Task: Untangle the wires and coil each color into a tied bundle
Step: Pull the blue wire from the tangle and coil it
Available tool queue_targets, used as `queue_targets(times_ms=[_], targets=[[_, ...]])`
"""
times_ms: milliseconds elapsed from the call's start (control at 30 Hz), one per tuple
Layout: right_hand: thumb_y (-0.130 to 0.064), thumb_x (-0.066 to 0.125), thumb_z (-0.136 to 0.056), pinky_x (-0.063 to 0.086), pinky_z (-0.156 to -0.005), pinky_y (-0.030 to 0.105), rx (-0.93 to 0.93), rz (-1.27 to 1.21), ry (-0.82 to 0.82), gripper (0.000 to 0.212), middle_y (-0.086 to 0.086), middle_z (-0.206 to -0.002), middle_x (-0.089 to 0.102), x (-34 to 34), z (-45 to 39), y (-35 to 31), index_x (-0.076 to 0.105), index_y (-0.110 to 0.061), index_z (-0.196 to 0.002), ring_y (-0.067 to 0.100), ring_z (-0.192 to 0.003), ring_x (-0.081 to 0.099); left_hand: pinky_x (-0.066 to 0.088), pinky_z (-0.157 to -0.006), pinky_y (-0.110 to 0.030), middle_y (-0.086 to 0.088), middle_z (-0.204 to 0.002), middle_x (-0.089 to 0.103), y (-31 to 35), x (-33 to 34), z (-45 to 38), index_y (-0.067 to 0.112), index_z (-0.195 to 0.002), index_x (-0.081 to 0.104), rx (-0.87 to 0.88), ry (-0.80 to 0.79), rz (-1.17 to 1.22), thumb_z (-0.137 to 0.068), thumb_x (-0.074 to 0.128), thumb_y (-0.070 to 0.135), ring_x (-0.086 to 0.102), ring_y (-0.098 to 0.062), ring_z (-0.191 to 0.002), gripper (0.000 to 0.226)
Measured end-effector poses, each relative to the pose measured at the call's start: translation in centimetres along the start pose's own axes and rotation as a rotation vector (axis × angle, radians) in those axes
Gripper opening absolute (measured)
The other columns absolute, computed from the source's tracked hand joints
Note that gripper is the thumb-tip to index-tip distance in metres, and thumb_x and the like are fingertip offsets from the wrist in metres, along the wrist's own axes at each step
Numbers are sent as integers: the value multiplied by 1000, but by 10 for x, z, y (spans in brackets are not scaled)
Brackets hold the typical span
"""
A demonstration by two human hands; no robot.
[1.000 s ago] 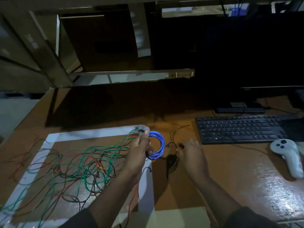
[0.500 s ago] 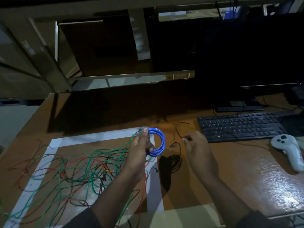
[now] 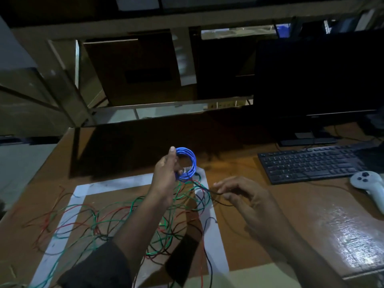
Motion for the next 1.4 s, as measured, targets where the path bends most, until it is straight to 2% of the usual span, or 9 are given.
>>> queue_targets(times_ms=[167, 300, 400, 567, 800, 867, 1000, 1300, 1400], targets=[[-12, 60, -96, 57, -92, 33, 25, -48, -39, 23, -12, -112, 71, 10, -4, -1, 69, -33, -100, 14, -113, 67, 41, -61, -23, 9, -53, 36, 3, -9, -5, 18, -90, 55, -26, -22, 54, -109, 44, 43, 41, -11, -58, 33], [-4, 63, -96, 58, -91, 34, 14, -5, -29, 29, -13, -112, 71, 14, -14, 0, 68, -32, -100, 13, -112, 67, 44, -52, -16, -14, -55, 35, 3, -14, -5, 12, -97, 62, -33, -40, 55, -108, 44, 44, 44, -9, -59, 38], [-7, 62, -99, 59, -83, 35, 58, 57, -29, 24, -13, -109, 70, 15, -23, 2, 69, -29, -101, 11, -106, 67, 43, -55, -18, 9, -52, 36, 6, -15, -1, 19, -87, 53, -13, -81, 61, -108, 44, 43, 41, -9, -56, 33], [-14, 64, -99, 49, -74, 16, 18, 341, -22, 14, -15, -100, 65, 11, -40, 1, 66, -28, -99, 3, -95, 61, 36, -63, -27, 6, -59, 26, 7, -15, 8, 22, -75, 41, 1, -142, 54, -107, 47, 43, 37, -13, -57, 39], [-12, 70, -92, 31, -68, 7, -147, 692, -19, 11, -5, -99, 52, 27, -51, -10, 68, -16, -102, 6, -86, 46, 39, -69, -35, 6, -52, 38, 3, -6, 25, 24, -58, 46, -80, -15, 32, -99, 55, 59, 41, -13, -52, 54], [-9, 71, -90, 30, -70, 11, -165, 688, 14, 14, -4, -97, 52, 34, -50, -11, 69, -14, -103, 10, -86, 50, 40, -72, -37, 6, -50, 43, 0, -5, 26, 21, -67, 57, -124, 39, 36, -98, 57, 58, 44, -12, -52, 48], [-5, 70, -88, 35, -70, 14, -159, 614, 74, 15, -5, -94, 53, 47, -45, -14, 68, -15, -99, 8, -84, 48, 37, -65, -34, 5, -51, 43, -1, -6, 24, 16, -68, 51, -146, 122, 57, -100, 60, 45, 41, -12, -49, 43], [-2, 70, -84, 39, -68, 18, -194, 546, 111, 24, -11, -93, 51, 66, -40, -22, 63, -20, -98, 8, -85, 48, 34, -53, -34, 1, -54, 40, -7, -11, 23, 17, -69, 54, -156, 141, 90, -96, 61, 45, 37, -12, -46, 40], [-2, 70, -83, 39, -70, 17, -171, 522, 114, 24, -11, -94, 53, 70, -39, -23, 63, -20, -97, 7, -87, 49, 33, -51, -32, -1, -58, 41, -8, -13, 21, 14, -75, 67, -120, 111, 87, -99, 58, 44, 37, -12, -47, 39]])
Point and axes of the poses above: each hand's wrist, its own z-axis away from the middle knuckle, its own x-axis out of the palm, y = z × x, the point moved 1 cm from there along -z, towards the middle knuckle
